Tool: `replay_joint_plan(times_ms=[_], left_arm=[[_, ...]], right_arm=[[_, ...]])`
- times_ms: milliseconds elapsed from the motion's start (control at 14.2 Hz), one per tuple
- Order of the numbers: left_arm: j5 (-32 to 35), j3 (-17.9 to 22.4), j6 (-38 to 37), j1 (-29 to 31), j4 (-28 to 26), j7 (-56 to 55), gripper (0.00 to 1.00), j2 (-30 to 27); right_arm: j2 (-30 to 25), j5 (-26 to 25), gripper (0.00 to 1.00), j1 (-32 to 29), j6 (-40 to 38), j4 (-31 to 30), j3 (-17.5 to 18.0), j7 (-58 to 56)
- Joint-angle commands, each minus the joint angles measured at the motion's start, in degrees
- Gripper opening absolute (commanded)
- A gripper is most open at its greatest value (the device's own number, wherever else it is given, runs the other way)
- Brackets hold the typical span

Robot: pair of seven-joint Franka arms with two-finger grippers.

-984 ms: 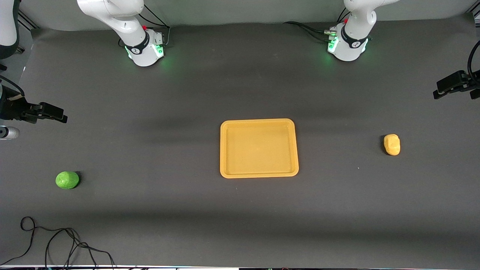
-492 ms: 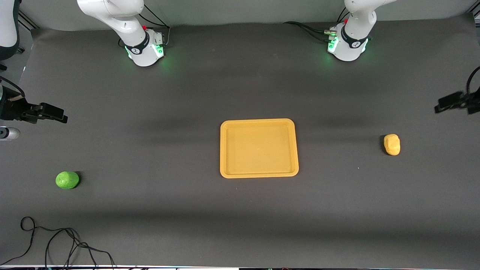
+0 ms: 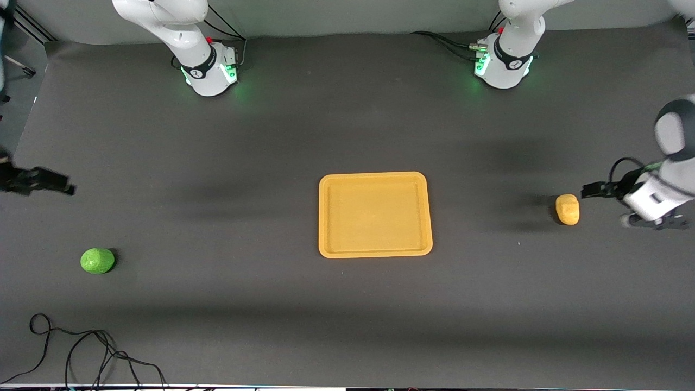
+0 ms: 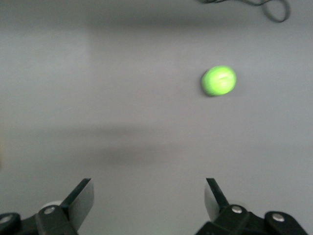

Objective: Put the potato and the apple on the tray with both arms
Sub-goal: 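Grasp the yellow potato with the left gripper while the right gripper reaches the apple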

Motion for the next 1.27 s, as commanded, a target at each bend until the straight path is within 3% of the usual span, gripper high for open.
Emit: replay_joint_plan(times_ms=[0,211,492,562,633,984,1195], left_arm=[[1.15,-0.25,5.84,1.02,-3.67,0.32,0.95,2.99],[1.67,-0.25,6.91,1.02,-3.50,1.11,0.95,7.92],[6.50,-0.17,8.93,1.10,-3.58,1.03,0.93,12.75],[7.12,-0.17,9.72,1.10,-3.58,1.03,0.79,13.02],[7.21,0.01,9.55,1.10,-3.58,1.03,0.53,12.85],[5.98,-1.04,3.78,-1.17,0.27,-3.96,0.15,8.99],[4.41,-3.59,-3.44,-4.60,7.82,-13.18,0.10,9.60]], right_arm=[[10.99,-0.19,1.00,-6.22,-1.10,13.22,0.05,-8.44],[14.43,0.25,1.00,-8.79,-1.10,16.42,0.05,-12.95],[18.03,3.93,1.00,-8.26,5.29,13.62,0.31,-13.30],[18.74,5.16,1.00,-8.26,8.97,11.60,0.31,-13.57],[19.87,5.69,1.00,-8.26,12.66,9.41,0.31,-14.09],[25.24,8.41,1.00,-8.53,25.17,4.03,0.40,-15.76],[28.75,9.48,1.00,-8.70,29.65,3.23,0.40,-16.38]])
